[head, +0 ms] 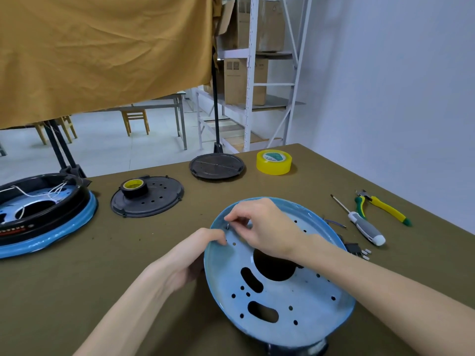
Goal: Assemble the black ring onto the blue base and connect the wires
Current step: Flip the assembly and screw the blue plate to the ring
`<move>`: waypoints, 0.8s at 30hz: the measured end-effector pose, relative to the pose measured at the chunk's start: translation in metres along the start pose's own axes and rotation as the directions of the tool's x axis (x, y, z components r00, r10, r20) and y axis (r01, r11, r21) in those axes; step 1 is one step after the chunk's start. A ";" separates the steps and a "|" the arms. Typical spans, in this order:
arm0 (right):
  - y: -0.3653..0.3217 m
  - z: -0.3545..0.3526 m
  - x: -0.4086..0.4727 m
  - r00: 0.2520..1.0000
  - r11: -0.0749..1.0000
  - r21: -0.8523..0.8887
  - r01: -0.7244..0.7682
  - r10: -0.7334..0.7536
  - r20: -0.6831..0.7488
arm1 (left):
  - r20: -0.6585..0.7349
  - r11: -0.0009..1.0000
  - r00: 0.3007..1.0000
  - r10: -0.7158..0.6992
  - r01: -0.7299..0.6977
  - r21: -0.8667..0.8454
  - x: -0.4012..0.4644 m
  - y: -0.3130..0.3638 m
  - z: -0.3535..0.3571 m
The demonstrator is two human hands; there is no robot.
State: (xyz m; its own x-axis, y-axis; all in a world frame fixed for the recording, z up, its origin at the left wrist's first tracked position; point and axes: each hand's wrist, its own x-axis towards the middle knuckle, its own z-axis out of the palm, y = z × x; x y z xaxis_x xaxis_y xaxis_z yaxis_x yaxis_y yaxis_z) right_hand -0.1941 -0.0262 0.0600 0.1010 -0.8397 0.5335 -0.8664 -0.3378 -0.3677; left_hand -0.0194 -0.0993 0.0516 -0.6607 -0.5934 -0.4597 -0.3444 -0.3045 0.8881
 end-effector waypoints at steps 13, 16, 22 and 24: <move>0.003 -0.016 0.025 0.806 0.787 0.235 -0.571 0.483 0.341 | 0.013 0.989 0.996 0.084 -0.082 -0.120 0.009 0.000 -0.003; 0.002 -0.019 0.030 0.737 0.733 0.203 -0.649 0.540 0.406 | 0.004 0.990 0.996 0.087 -0.086 -0.109 0.007 0.000 -0.001; 0.002 -0.021 0.024 0.717 0.711 0.212 -0.671 0.547 0.432 | 0.020 0.993 0.996 0.086 -0.084 -0.083 0.002 0.005 0.003; 0.004 -0.022 0.027 0.685 0.675 0.206 -0.709 0.589 0.428 | 0.020 0.993 0.997 0.076 -0.074 -0.088 0.002 0.006 0.005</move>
State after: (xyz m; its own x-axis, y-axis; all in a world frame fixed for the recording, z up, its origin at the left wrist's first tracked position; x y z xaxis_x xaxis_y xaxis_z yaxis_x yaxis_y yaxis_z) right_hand -0.2062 -0.0411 0.0898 -0.2320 -0.9565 -0.1769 -0.5554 0.2795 -0.7832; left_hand -0.0261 -0.0981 0.0559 -0.6983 -0.6000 -0.3905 -0.2345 -0.3237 0.9167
